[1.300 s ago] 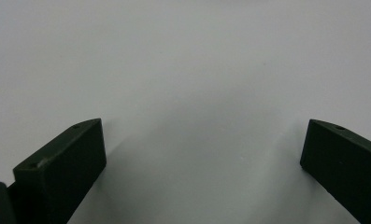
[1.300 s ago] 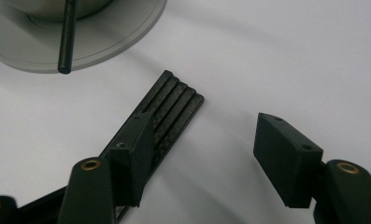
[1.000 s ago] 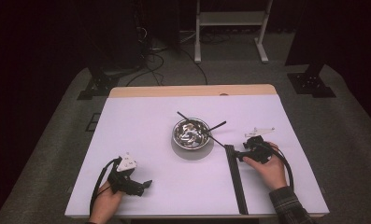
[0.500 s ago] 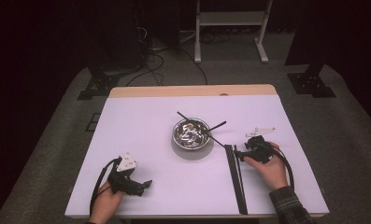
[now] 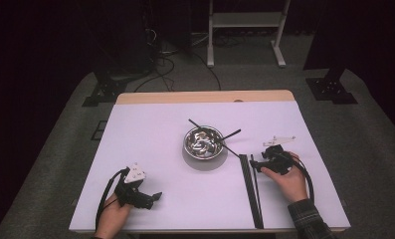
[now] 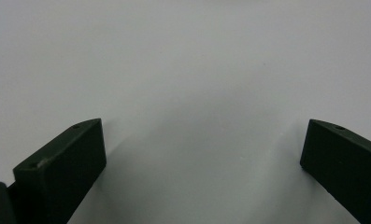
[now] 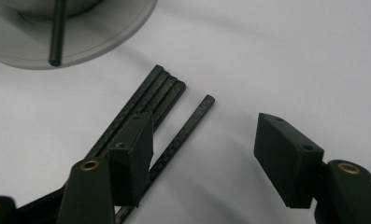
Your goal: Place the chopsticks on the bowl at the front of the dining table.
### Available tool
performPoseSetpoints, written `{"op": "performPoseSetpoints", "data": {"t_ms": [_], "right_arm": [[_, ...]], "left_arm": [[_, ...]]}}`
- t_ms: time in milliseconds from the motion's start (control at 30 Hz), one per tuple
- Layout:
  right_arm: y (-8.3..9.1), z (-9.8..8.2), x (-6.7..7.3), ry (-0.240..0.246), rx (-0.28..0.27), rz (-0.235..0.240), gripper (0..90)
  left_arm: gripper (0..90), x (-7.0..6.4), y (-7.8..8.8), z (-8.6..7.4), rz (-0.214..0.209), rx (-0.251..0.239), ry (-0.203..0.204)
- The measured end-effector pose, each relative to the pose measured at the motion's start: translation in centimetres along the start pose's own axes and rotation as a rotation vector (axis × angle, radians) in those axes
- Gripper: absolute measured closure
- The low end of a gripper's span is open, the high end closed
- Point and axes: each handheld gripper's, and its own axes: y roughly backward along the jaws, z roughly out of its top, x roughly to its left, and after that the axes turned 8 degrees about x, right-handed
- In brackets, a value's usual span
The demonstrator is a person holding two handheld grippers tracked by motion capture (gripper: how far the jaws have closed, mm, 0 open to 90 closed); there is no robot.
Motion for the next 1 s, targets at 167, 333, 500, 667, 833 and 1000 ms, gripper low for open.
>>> {"op": "performPoseSetpoints", "data": {"t_ms": [167,333,500,667,833,1000], "right_arm": [[1.2,-0.3,0.2,-0.013,-0.034,0.019,36.1],[2.0,-1.0,0.7,-0.017,-0.054,0.029,36.0],[2.7,-1.9,1.2,-0.009,-0.066,0.029,35.4],[3.3,-2.8,1.7,-0.001,-0.072,0.030,34.8],[4.0,-3.9,2.1,0.000,-0.075,0.031,34.7],[4.5,-4.6,2.2,0.005,-0.076,0.026,34.7]], "left_arm": [[0.0,0.0,0.0,0.0,0.000,0.000,0.000],[0.0,0.0,0.0,0.0,0.000,0.000,-0.001],[0.0,0.0,0.0,0.0,0.000,0.000,-0.001],[0.0,0.0,0.0,0.0,0.000,0.000,-0.001],[0.0,0.0,0.0,0.0,0.001,0.000,-0.001],[0.0,0.0,0.0,0.0,0.001,0.000,-0.001]]}}
